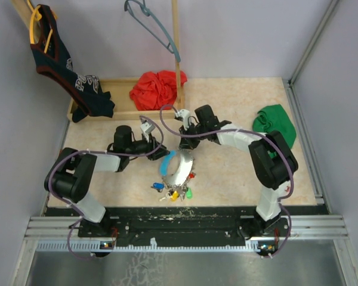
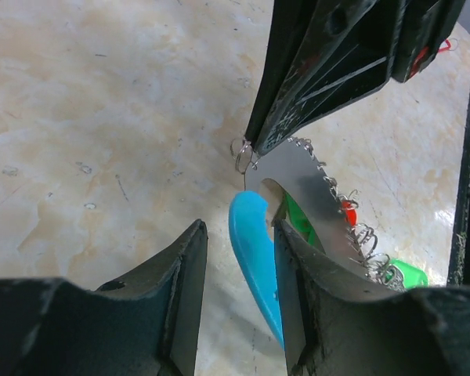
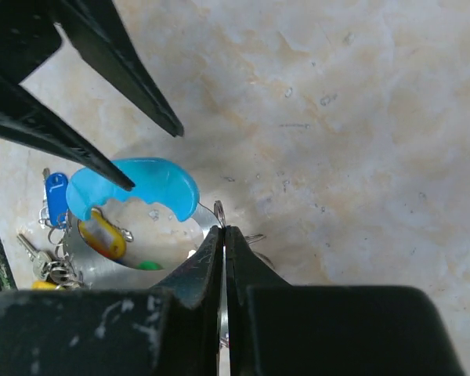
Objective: Put the keys on the keyring
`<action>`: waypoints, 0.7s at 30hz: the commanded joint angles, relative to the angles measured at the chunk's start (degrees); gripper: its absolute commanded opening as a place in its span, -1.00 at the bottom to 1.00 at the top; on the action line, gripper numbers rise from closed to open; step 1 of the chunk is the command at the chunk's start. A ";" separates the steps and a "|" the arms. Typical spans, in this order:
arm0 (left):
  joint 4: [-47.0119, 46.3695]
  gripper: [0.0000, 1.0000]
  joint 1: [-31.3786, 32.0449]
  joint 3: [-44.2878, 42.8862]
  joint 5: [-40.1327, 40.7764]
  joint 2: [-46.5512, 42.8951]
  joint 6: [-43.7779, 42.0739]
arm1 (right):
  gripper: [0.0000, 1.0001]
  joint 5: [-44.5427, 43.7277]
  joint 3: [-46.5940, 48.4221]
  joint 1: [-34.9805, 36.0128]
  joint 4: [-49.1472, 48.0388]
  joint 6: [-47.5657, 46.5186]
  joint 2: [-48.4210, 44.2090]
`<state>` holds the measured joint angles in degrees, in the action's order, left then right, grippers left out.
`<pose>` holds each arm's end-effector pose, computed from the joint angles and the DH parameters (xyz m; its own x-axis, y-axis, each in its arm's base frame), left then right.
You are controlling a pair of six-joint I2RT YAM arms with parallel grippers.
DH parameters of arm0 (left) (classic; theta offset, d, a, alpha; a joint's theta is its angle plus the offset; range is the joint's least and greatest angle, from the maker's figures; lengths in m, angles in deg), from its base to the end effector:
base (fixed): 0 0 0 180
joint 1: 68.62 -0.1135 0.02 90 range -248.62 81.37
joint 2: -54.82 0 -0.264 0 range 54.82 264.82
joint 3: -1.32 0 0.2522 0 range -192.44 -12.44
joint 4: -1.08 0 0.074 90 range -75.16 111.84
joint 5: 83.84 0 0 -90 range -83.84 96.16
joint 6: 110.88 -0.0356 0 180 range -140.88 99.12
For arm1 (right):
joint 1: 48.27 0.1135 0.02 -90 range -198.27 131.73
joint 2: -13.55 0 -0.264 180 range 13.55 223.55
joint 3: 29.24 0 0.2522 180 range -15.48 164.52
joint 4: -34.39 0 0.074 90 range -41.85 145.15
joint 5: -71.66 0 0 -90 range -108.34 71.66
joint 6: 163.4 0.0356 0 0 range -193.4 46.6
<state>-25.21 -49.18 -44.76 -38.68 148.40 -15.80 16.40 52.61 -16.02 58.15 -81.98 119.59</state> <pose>0.2740 -0.1233 0.1551 -0.4156 0.0801 -0.9060 0.8223 0.4588 -0.3367 0.3208 0.2264 0.1872 -0.5074 -0.4651 -0.7254 -0.8465 0.4267 0.3185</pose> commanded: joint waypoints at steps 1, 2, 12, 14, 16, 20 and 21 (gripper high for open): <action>-3.53 -0.10 -0.62 -1.23 -6.60 0.32 -2.01 | -1.00 2.04 -1.53 0.62 -5.72 -5.10 -8.13; -4.23 -0.10 -0.71 -0.73 -6.46 -0.50 -1.82 | -1.00 1.98 -1.51 0.62 -5.81 -5.86 -9.37; -12.72 -0.08 -1.25 4.86 -3.24 -16.61 0.39 | -1.00 6.00 -1.23 0.63 -7.97 -10.20 -22.56; -15.94 -0.08 -1.25 6.43 -3.47 -19.66 1.56 | -1.00 7.31 -2.37 0.65 -8.75 -11.32 -23.74; -20.16 -0.08 -1.27 8.42 -3.69 -21.36 2.81 | -1.00 8.05 -3.75 0.62 -9.15 -12.36 -24.27; -24.44 -0.07 -1.25 9.70 -5.69 -20.68 3.19 | -1.00 9.20 -5.80 0.82 -9.62 -13.22 -23.94; -24.36 -0.08 -1.23 9.20 -6.80 -19.65 3.18 | -1.00 8.86 -6.00 1.15 -9.06 -13.81 -23.71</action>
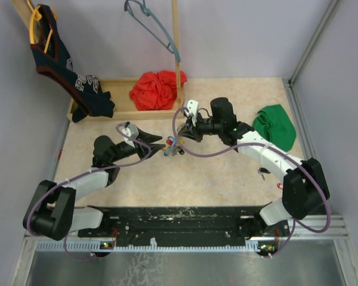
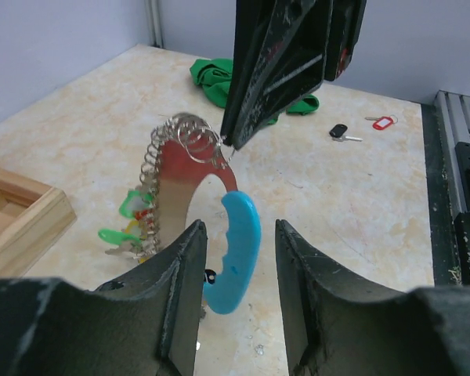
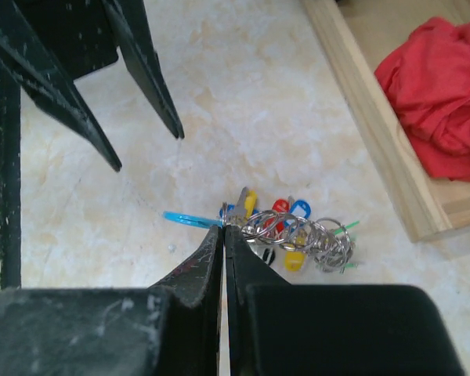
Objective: Put the keys on the keyring
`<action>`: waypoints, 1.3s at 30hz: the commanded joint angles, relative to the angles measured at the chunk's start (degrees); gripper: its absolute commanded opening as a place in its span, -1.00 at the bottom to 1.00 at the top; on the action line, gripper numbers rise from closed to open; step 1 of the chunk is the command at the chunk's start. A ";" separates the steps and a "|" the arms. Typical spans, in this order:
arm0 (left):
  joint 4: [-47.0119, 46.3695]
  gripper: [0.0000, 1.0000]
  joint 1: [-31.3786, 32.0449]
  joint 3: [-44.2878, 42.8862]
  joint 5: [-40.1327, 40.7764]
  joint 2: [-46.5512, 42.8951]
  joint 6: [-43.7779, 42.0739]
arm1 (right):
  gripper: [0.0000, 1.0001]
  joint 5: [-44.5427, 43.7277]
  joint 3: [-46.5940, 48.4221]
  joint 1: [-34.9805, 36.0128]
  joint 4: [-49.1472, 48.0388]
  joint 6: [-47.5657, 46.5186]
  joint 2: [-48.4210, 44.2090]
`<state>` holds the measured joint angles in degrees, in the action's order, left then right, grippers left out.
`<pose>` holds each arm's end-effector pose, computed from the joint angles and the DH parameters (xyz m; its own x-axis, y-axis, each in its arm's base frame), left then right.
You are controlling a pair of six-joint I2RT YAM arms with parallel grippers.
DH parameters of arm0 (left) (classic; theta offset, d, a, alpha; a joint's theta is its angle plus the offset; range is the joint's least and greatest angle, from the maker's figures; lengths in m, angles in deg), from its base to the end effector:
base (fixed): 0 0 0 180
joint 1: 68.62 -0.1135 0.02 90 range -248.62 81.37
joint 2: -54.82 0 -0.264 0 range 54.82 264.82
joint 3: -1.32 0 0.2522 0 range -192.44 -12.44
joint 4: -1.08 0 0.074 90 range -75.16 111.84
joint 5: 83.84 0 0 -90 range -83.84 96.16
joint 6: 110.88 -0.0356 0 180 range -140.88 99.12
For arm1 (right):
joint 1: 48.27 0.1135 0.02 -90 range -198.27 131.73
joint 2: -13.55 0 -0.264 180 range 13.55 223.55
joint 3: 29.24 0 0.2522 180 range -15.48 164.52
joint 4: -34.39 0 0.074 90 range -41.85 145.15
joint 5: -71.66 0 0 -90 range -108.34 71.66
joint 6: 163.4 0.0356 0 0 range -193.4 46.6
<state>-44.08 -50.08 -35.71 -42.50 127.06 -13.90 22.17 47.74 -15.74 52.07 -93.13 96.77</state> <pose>0.2205 -0.1022 0.2364 0.0519 -0.1021 -0.9934 0.9243 0.3815 0.0091 0.2674 0.1980 0.3073 -0.0148 -0.3138 -0.9494 -0.9715 0.2292 -0.0607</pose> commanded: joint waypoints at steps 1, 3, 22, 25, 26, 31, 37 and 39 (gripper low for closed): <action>-5.41 -0.09 -0.33 -0.38 -4.36 2.69 1.36 | -1.00 2.49 -0.89 1.21 -1.59 -3.55 -0.54; -6.32 -0.10 -0.27 -1.28 -6.97 5.13 1.78 | -1.00 0.89 0.19 1.89 1.92 -5.77 0.26; -2.48 -0.15 2.41 -8.31 -16.22 12.83 -5.09 | -1.00 -4.83 10.08 6.93 22.87 -17.31 3.90; 3.39 -0.18 3.71 -10.10 -15.72 12.79 -9.12 | -1.00 -4.96 11.10 7.09 23.94 -17.75 4.13; 5.75 -0.21 4.10 -10.86 -15.51 12.82 -10.64 | -1.00 -4.99 11.31 7.19 24.16 -17.81 4.10; 12.60 -0.32 5.33 -13.20 -14.48 13.11 -15.13 | -1.00 -5.00 12.10 7.62 25.14 -18.31 4.14; 18.10 -0.46 6.00 -14.61 -14.60 13.36 -18.59 | -1.00 -4.74 12.68 7.65 25.43 -18.38 4.10; 20.48 -0.48 5.99 -15.00 -14.37 13.36 -19.95 | -1.00 -4.74 12.87 7.63 25.57 -18.40 3.97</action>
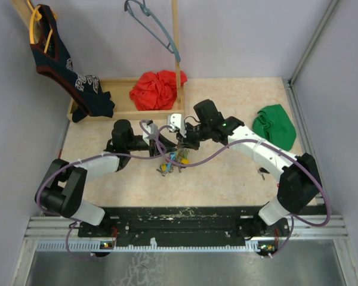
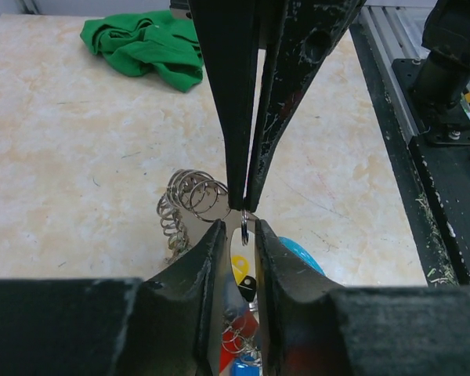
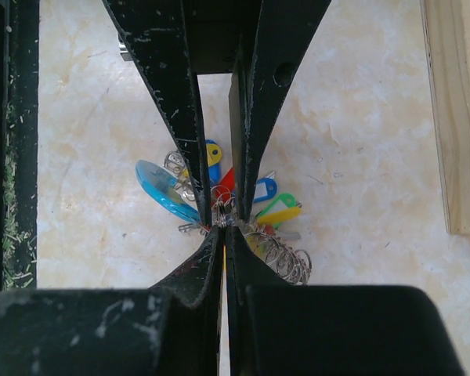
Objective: Put the keys on the keyring
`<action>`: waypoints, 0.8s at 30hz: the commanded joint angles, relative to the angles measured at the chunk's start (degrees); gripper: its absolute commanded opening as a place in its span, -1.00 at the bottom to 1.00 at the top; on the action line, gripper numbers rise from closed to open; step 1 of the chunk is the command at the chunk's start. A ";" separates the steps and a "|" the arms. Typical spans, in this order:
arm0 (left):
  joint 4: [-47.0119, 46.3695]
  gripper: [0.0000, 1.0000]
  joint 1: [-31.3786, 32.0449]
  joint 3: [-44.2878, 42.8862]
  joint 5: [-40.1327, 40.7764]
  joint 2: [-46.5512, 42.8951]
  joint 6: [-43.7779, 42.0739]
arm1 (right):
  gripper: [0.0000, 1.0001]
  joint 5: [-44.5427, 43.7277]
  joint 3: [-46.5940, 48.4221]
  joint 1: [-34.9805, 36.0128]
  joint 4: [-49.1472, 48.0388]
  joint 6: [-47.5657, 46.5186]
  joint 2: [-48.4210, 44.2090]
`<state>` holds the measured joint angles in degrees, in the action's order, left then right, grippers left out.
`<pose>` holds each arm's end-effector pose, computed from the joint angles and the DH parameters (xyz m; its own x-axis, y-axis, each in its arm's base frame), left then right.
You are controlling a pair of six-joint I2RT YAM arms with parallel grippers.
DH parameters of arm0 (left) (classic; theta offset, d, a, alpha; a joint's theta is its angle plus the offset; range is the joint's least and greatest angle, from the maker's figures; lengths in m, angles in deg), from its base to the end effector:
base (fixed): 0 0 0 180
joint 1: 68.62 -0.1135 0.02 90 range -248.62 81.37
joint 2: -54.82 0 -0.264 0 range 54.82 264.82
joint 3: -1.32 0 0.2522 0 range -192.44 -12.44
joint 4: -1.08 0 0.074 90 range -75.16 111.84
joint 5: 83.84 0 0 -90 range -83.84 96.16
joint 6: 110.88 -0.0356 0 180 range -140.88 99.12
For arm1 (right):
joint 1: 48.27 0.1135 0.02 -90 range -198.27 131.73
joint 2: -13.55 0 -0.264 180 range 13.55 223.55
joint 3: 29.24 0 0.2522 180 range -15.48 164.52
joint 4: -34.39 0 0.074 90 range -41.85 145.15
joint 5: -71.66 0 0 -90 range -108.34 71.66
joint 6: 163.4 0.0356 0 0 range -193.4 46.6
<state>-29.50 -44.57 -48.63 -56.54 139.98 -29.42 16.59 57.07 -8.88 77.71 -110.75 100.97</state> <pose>0.2554 -0.1486 0.2239 0.0750 0.0411 -0.9963 0.9956 0.0523 0.0771 0.2452 0.2277 0.3001 0.0773 -0.5801 -0.8108 -0.9930 0.0279 -0.1146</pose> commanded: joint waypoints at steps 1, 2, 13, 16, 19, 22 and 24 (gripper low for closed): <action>6.39 -0.50 0.51 -2.13 -0.28 0.44 -4.72 | -1.00 0.91 3.63 0.77 0.07 -0.73 -0.23; 6.65 -0.56 0.53 -2.20 -0.38 0.55 -4.93 | -1.00 0.96 3.73 0.77 0.20 -0.73 -0.23; -8.44 -0.99 0.54 3.17 2.75 -0.09 4.79 | -0.70 0.78 -4.20 0.69 -10.51 5.45 -7.12; -16.04 -0.99 0.56 5.56 4.07 -0.26 9.06 | -0.64 0.91 -9.51 -0.06 -17.33 10.00 -11.04; -26.16 -0.99 0.59 8.23 5.33 0.50 14.85 | -0.61 2.25 -16.78 -2.29 -26.42 16.04 -14.64; -36.62 -0.99 0.54 10.60 6.42 2.30 19.52 | -0.58 5.67 -23.58 -4.37 -38.17 21.50 -17.38; -39.18 -0.99 0.59 11.25 6.57 3.03 21.17 | -0.58 7.44 -25.78 -4.67 -42.40 23.10 -17.44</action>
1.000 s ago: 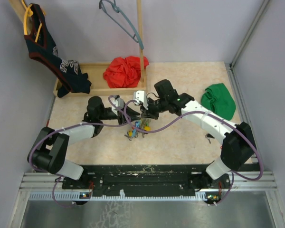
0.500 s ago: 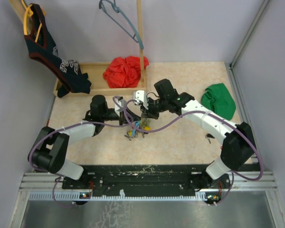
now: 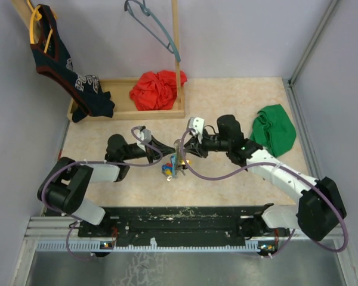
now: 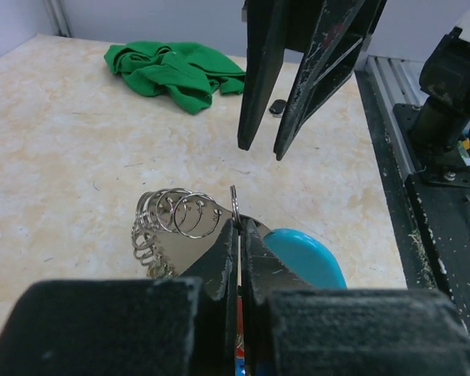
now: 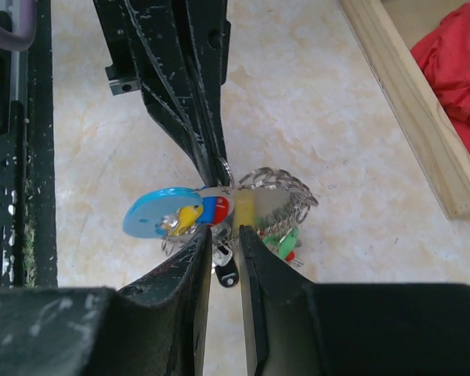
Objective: Put the keys on the keyring
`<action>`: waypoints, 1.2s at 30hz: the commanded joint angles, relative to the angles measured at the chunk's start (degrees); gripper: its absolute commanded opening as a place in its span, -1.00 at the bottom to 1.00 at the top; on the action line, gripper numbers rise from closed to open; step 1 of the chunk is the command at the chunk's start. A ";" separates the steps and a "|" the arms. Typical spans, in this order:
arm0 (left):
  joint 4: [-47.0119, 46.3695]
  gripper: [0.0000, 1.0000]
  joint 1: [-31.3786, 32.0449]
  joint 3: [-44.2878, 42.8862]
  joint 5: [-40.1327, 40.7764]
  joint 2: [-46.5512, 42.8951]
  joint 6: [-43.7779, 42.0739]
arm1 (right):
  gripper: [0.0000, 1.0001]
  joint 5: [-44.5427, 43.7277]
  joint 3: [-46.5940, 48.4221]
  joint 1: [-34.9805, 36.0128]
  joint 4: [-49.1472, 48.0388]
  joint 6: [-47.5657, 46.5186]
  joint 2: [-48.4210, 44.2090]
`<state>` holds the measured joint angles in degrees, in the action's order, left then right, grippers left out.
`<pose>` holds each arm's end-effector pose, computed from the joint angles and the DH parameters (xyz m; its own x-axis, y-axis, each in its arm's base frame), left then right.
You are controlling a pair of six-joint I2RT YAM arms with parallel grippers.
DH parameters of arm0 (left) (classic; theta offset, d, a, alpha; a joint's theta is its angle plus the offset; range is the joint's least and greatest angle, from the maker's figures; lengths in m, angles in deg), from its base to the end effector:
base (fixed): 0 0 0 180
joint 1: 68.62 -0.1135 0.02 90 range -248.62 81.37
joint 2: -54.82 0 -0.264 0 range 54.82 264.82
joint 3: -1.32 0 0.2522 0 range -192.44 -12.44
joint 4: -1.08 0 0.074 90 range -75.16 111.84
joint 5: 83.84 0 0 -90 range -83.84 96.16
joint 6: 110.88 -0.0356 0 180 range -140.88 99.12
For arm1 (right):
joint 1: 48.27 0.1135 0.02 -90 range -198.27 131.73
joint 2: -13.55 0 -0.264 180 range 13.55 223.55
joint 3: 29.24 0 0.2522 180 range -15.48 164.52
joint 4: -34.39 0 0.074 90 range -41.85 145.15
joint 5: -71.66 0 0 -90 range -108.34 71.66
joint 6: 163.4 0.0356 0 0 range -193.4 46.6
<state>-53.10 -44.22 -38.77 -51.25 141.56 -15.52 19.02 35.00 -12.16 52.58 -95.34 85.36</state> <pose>0.2339 -0.1391 0.2059 0.0270 -0.0675 -0.9974 0.9900 0.1398 0.0173 0.2133 0.1823 0.2866 0.0143 -0.3572 -0.9339 -0.9752 0.2012 -0.0919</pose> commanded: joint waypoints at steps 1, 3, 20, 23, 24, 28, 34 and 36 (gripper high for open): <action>-16.57 -0.99 0.25 1.39 1.21 1.80 7.85 | -0.58 6.00 -4.71 -1.39 -19.70 8.36 -1.47; -17.95 -0.99 0.37 1.54 1.08 2.18 8.41 | -0.58 7.15 -6.52 -1.40 -24.94 10.05 -0.64; -25.08 -0.99 0.48 3.30 0.98 3.89 9.67 | -0.60 11.33 -7.72 -1.49 -33.36 12.11 5.89; -25.28 -0.99 0.49 3.39 1.11 3.92 9.56 | -0.64 12.41 -7.17 -1.49 -31.91 11.75 6.54; -25.60 -0.99 0.55 3.53 1.15 4.01 9.62 | -0.66 12.91 -6.81 -1.49 -31.30 11.56 6.70; -25.83 -0.99 0.45 3.62 0.98 4.31 9.39 | -1.00 13.28 -5.43 -1.58 -28.01 10.32 6.73; -12.90 -0.48 0.38 3.67 1.82 0.55 1.46 | -1.00 8.34 4.77 -1.37 -4.38 -2.46 5.80; -5.58 -0.35 0.31 3.13 2.48 -2.02 -2.47 | -1.00 5.44 9.99 -0.60 5.85 -7.27 6.58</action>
<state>-68.62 -43.96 -35.01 -50.00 144.09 -10.43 28.20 33.84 -13.55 40.03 -91.40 92.14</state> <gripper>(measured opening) 0.276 0.006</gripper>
